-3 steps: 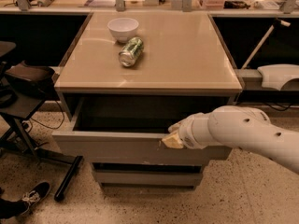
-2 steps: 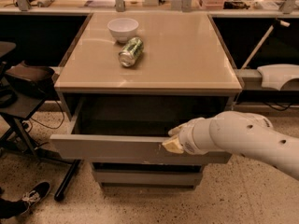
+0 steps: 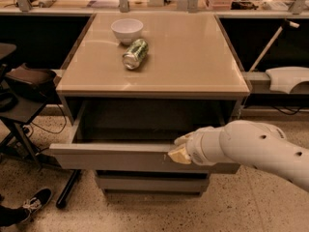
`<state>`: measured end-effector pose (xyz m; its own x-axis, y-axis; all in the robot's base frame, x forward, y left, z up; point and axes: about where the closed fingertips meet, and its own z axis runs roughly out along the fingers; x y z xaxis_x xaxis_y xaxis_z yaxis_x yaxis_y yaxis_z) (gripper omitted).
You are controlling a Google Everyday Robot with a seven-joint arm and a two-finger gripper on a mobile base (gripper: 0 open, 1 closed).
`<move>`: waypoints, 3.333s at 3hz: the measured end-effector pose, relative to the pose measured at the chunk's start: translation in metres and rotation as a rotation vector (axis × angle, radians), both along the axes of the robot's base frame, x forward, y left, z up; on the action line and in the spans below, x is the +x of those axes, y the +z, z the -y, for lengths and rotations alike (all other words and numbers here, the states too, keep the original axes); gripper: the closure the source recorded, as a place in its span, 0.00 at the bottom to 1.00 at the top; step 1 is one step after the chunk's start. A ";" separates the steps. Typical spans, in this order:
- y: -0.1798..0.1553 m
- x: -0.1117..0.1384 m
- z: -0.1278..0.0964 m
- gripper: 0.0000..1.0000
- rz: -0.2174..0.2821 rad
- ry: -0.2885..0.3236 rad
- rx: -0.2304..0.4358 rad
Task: Open top drawer
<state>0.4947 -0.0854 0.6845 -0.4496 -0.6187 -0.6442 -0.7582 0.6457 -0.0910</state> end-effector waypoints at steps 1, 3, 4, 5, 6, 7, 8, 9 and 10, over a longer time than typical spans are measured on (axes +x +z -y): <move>0.002 -0.001 -0.001 1.00 -0.001 0.001 0.000; 0.002 -0.015 0.000 1.00 -0.009 -0.002 0.006; 0.000 -0.027 0.002 1.00 -0.018 -0.005 0.013; 0.002 -0.029 0.001 1.00 -0.018 -0.005 0.013; -0.001 -0.041 0.003 1.00 -0.027 -0.007 0.019; 0.001 -0.043 0.002 1.00 -0.027 -0.006 0.018; -0.001 -0.054 0.004 1.00 -0.035 -0.008 0.024; 0.001 -0.055 0.003 1.00 -0.035 -0.008 0.024; -0.001 -0.067 0.005 1.00 -0.044 -0.011 0.029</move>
Offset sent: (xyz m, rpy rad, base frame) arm -0.4750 -0.1148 -0.0720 0.2328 0.2814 -0.1116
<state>0.4273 -0.0903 0.6835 -0.4845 -0.5948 -0.6414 -0.7539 0.6559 -0.0387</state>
